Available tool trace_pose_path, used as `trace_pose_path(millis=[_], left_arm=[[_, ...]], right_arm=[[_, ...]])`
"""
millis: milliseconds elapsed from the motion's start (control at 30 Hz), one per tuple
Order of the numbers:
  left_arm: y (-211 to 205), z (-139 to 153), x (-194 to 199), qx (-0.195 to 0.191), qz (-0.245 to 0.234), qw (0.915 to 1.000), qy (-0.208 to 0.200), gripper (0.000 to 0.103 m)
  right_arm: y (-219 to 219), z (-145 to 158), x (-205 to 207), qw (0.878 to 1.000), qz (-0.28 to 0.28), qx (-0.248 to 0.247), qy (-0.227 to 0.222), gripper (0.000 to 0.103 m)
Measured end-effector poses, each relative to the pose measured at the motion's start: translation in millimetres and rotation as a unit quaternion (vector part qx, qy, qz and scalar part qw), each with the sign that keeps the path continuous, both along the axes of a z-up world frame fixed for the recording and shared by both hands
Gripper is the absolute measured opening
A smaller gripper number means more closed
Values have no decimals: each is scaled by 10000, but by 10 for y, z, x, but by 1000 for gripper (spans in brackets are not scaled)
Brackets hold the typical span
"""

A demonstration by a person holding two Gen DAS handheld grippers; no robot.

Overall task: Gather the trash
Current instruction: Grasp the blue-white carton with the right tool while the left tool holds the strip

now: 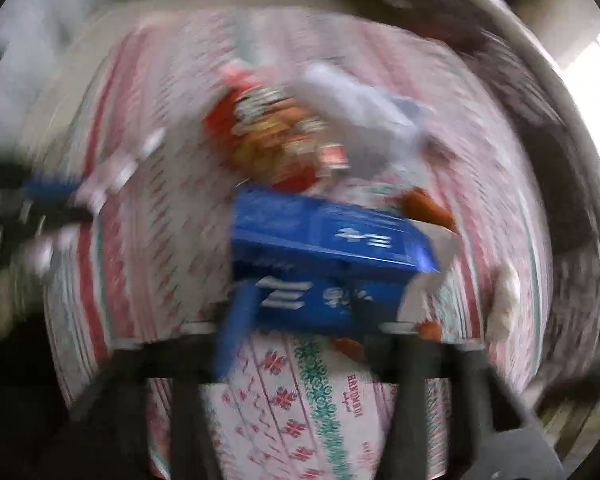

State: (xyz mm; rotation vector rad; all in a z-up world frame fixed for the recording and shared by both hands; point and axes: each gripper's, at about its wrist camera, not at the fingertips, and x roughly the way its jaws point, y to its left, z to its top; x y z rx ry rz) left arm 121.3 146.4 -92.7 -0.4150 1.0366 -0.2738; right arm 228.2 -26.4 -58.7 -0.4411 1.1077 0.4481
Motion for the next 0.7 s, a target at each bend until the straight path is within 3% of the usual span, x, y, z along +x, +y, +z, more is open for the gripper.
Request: trace_pose_path(millis=[67,167,267,300,367,533,600,700], left_arm=[[23,1,-7,-45,3,10000,-16,24],[63,-9,4,-41,-15,10000,-35,24],[124,-42,23,-118,40,9999,24,24],[142,-49,24,-135,61,9999,39,24],[193,-67,22,-174,102,9998,74,24],[282,-129,50,-245,202,9993,173,24],[306,-139,59,-309,243,9990,197,24],[311,-114,69,-311,257,9991,147,24]], right_arm=[[-253,36,1,9898,-1112,880,156,73],[-515,-27,-13,9526,-2589,1572,284,88],[-677,-222,0,8887,-4071,1987,706,88],[-690,-318,-12,8612,-4510,2165,891,88],[-632,-402,18,8337,-4890,2378,962,89],[-268,-392,124,8333,-4965,2281,836,96],[-252,-472,195,8202,-5190,2220,927,97],[-263,-475,283,8135,-5327,2214,733,96]])
